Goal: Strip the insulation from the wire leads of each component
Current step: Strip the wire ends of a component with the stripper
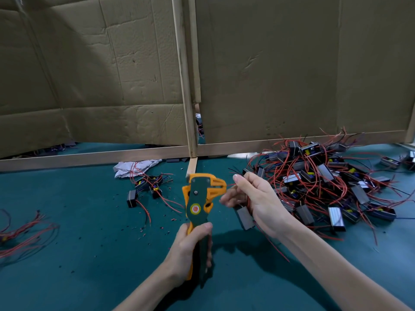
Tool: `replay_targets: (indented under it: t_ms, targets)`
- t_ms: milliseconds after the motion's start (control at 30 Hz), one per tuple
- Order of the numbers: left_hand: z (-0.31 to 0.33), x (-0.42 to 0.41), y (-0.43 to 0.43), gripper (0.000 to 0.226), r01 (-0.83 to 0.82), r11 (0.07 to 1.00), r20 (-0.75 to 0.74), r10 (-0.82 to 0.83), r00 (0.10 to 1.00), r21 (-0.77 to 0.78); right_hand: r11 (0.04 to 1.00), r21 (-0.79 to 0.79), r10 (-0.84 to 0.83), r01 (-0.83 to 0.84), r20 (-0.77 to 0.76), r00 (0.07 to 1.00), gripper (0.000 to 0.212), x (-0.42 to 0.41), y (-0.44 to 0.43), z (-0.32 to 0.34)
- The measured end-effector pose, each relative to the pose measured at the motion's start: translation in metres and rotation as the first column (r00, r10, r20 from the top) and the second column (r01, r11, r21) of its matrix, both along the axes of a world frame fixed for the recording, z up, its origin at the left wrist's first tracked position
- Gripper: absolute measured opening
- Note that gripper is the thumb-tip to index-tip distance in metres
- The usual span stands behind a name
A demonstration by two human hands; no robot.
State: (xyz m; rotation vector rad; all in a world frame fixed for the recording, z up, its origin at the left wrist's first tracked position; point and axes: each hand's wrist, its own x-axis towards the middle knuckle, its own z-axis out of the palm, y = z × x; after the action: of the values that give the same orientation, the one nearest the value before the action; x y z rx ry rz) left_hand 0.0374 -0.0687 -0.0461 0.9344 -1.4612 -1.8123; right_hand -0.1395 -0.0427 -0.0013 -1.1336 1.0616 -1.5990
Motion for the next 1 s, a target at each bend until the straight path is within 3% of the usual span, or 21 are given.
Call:
replay_targets:
  t_ms: [100,233,367,467,533,633,700,733,800,833,867,900,933,967,1000]
  targets:
    - [-0.006,-0.003,-0.002,0.069,-0.055,0.998,-0.033,0.055,0.998,-0.003,1.000,0.011,0.022,-0.022,-0.036,0.999,0.025,0.003,0.001,-0.001]
    - [0.000,-0.003,-0.007,0.052,0.128,0.992,-0.155,-0.124,0.980,0.019,1.000,-0.005,-0.013,0.013,-0.016,1.000,0.024,0.002,0.001,0.001]
    - [0.000,-0.004,-0.013,0.047,0.109,0.991,-0.237,-0.089,0.967,0.073,0.987,-0.072,-0.151,0.142,-0.143,0.978,0.023,-0.009,0.003,0.015]
    - [0.000,-0.004,-0.014,0.044,0.082,0.990,-0.292,-0.045,0.955,0.115,0.947,-0.175,-0.310,0.270,-0.270,0.911,0.024,-0.029,0.001,0.040]
    - [0.000,-0.004,-0.014,0.044,0.075,0.991,-0.303,-0.038,0.952,0.114,0.868,-0.271,-0.493,0.416,-0.372,0.787,0.027,-0.048,-0.007,0.062]
    - [-0.001,-0.003,-0.014,0.044,0.071,0.994,-0.290,-0.043,0.956,0.088,0.701,-0.388,-0.691,0.598,-0.578,0.435,0.027,-0.082,-0.029,0.087]
    - [-0.001,-0.004,-0.014,0.044,0.053,0.996,-0.278,-0.030,0.960,0.075,0.570,-0.352,-0.632,0.742,-0.765,0.123,0.029,-0.107,-0.044,0.096]
    - [-0.002,-0.004,-0.014,0.044,0.039,0.997,-0.277,-0.018,0.961,0.071,0.493,-0.293,-0.504,0.819,-0.864,-0.005,0.040,-0.116,-0.051,0.097]
    - [-0.002,-0.005,-0.015,0.041,0.007,0.998,-0.287,0.011,0.958,0.062,0.386,-0.265,-0.302,0.883,-0.941,-0.151,0.067,-0.115,-0.059,0.095]
    - [-0.003,-0.005,-0.016,0.040,-0.013,0.998,-0.298,0.030,0.954,0.061,0.389,-0.333,-0.307,0.859,-0.926,-0.220,0.070,-0.106,-0.064,0.091]
    - [-0.003,-0.006,-0.016,0.039,-0.037,0.997,-0.313,0.056,0.948,0.067,0.449,-0.435,-0.369,0.780,-0.886,-0.282,0.065,-0.093,-0.071,0.085]
    - [-0.004,-0.007,-0.016,0.038,-0.065,0.995,-0.332,0.085,0.939,0.072,0.567,-0.499,-0.425,0.655,-0.859,-0.287,0.056,-0.077,-0.080,0.077]
    - [-0.005,-0.007,-0.017,0.037,-0.098,0.992,-0.354,0.119,0.928,0.076,0.732,-0.465,-0.437,0.497,-0.881,-0.180,0.047,-0.059,-0.087,0.069]
    - [-0.005,-0.006,-0.018,0.036,-0.133,0.988,-0.377,0.152,0.914,0.077,0.891,-0.330,-0.350,0.313,-0.937,0.008,0.041,-0.038,-0.093,0.061]
    - [-0.005,-0.006,-0.018,0.035,-0.170,0.983,-0.395,0.184,0.900,0.070,0.984,-0.133,-0.152,0.117,-0.974,0.167,0.037,-0.019,-0.098,0.052]
